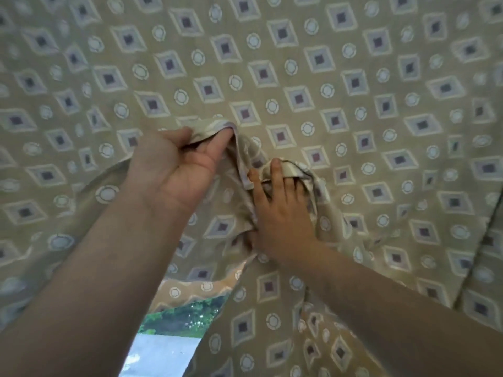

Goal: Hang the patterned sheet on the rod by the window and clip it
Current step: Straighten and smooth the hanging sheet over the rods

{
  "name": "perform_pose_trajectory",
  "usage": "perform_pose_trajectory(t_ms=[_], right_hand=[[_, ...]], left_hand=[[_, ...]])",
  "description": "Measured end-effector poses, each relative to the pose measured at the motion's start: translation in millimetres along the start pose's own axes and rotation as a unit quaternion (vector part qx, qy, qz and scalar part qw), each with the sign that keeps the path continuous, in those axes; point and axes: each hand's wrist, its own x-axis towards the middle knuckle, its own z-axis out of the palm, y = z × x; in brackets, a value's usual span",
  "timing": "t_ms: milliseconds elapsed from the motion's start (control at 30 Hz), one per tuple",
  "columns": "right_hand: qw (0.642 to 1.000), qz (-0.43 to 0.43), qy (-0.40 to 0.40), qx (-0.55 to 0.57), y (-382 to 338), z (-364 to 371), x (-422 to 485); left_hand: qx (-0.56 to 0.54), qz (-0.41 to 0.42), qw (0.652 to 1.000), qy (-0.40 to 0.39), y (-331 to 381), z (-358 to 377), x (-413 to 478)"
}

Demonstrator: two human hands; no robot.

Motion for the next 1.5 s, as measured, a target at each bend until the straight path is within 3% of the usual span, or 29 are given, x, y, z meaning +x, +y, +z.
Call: perform_pose_trajectory(t_ms=[67,133,267,367,467,500,600,667,733,833,933,967,1000,1033,1133,1200,1267,1333,1367,1433,1500], right_hand=[[0.999,-0.02,0.028,0.034,8,-1,10],[0.995,-0.054,0.02,0.084,22,-5,16],[0.991,-0.057,-0.028,0.116,34,-38,29],[0.994,-0.063,-0.05,0.078,36,-57,39],[0.993,-0.069,-0.053,0.084,30,-63,40],[0.993,-0.065,-0.06,0.081,26,-62,39],[0.991,-0.069,-0.106,0.051,18,-54,36],[0.988,-0.088,-0.126,0.026,16,-45,35],[0.987,-0.093,-0.132,0.018,16,-37,33],[0.987,-0.088,-0.128,0.036,17,-30,35],[0.981,-0.086,-0.158,0.067,15,-27,37],[0.978,-0.082,-0.166,0.102,12,-26,38],[0.971,-0.078,-0.172,0.147,7,-25,37],[0.962,-0.072,-0.178,0.192,2,-24,35],[0.939,-0.032,-0.171,0.295,-14,-16,30],[0.917,0.005,-0.136,0.375,-27,-8,29],[0.857,0.016,-0.131,0.498,-42,-7,32],[0.78,-0.011,-0.132,0.612,-50,-4,40],[0.771,-0.027,-0.122,0.624,-52,-4,46],[0.819,-0.017,-0.088,0.567,-55,-9,60],[0.858,-0.011,-0.073,0.508,-56,-12,75]], left_hand=[[0.028,0.002,1.0,0.003,-2,-1,1],[0.127,0.017,0.992,-0.007,-2,-16,1],[0.346,0.003,0.937,-0.053,-8,-81,-26],[0.384,0.04,0.922,0.043,-36,-143,-58],[0.517,0.169,0.817,0.189,-74,-202,-76],[0.548,0.175,0.791,0.209,-85,-211,-80],[0.551,0.225,0.771,0.228,-108,-224,-83],[0.588,0.322,0.712,0.21,-100,-217,-81],[0.69,0.357,0.615,0.137,-85,-215,-70],[0.801,0.278,0.523,0.095,-58,-220,-45],[0.873,0.291,0.387,0.058,-32,-222,-11],[0.876,0.306,0.37,0.045,-26,-218,-2],[0.868,0.309,0.387,0.037,-23,-213,6],[0.85,0.293,0.435,0.044,-20,-203,12],[0.722,0.229,0.65,0.056,-16,-173,23],[0.618,0.199,0.758,0.062,-10,-148,29],[0.511,0.148,0.845,0.054,-1,-123,38],[0.436,0.076,0.896,0.026,10,-102,42],[0.431,0.044,0.901,0.003,17,-95,42],[0.443,0.002,0.895,-0.041,30,-86,38],[0.49,0.066,0.869,-0.001,40,-86,32]])
